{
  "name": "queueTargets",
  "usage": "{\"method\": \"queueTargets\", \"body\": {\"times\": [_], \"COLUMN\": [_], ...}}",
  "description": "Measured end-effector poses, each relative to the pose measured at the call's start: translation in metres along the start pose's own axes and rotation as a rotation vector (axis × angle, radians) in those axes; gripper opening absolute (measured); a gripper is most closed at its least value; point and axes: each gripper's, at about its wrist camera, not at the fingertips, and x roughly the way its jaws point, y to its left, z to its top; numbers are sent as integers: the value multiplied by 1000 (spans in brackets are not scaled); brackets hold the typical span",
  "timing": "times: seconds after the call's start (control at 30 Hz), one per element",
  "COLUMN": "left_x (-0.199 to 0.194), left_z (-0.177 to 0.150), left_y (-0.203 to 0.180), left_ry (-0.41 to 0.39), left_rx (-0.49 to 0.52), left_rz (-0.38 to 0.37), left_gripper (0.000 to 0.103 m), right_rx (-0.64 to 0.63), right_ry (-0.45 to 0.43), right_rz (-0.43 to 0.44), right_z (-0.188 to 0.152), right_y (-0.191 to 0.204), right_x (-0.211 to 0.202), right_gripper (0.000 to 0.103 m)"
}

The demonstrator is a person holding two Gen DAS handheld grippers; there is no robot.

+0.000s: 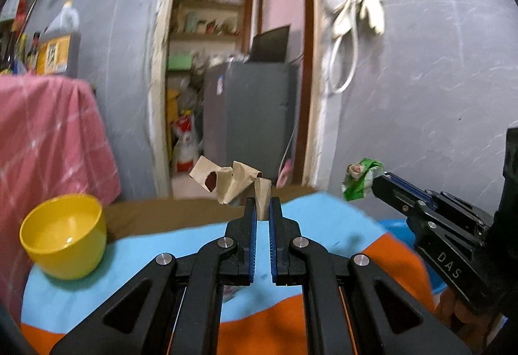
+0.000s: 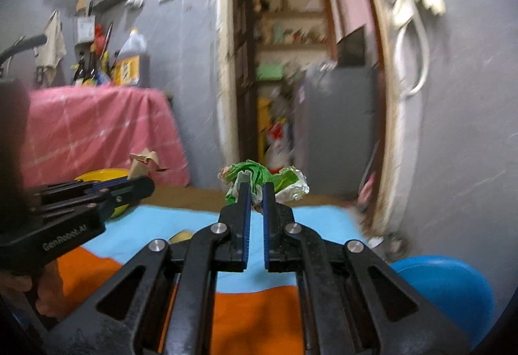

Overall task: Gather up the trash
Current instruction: 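Carry the paper scrap and green wrapper to the blue basin and open both tools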

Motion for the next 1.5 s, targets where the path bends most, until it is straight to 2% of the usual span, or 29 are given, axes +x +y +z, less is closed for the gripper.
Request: {"method": "queueTargets", "body": {"times": [0.23, 0.43, 0.63, 0.87, 1.0, 1.2, 1.5], "left_x": [4, 16, 31, 50, 66, 86, 119], "left_z": [16, 20, 23, 17, 11, -5, -24], "left_y": [-33, -74, -120, -158, -172, -181, -178], "left_ry": [-41, -27, 11, 85, 146, 215, 372], "left_rx": [22, 50, 98, 126, 126, 133, 51], "left_rz": [-79, -157, -266, -353, -383, -389, -424], "left_gripper": [5, 5, 5, 5, 5, 5, 5], "right_rx": [3, 30, 114, 219, 287, 336, 373], "right_ry": [-138, -149, -83, -9, 31, 108, 212], "right_rz": [-168, -299, -400, -466, -480, -487, -477], "right_z": [8, 5, -4, -17, -25, -37, -50], "right_y": [-36, -68, -101, -138, -155, -170, -183], "right_x": [-49, -71, -77, -82, -82, -75, -60], "right_gripper": [43, 43, 43, 43, 43, 43, 45]}}
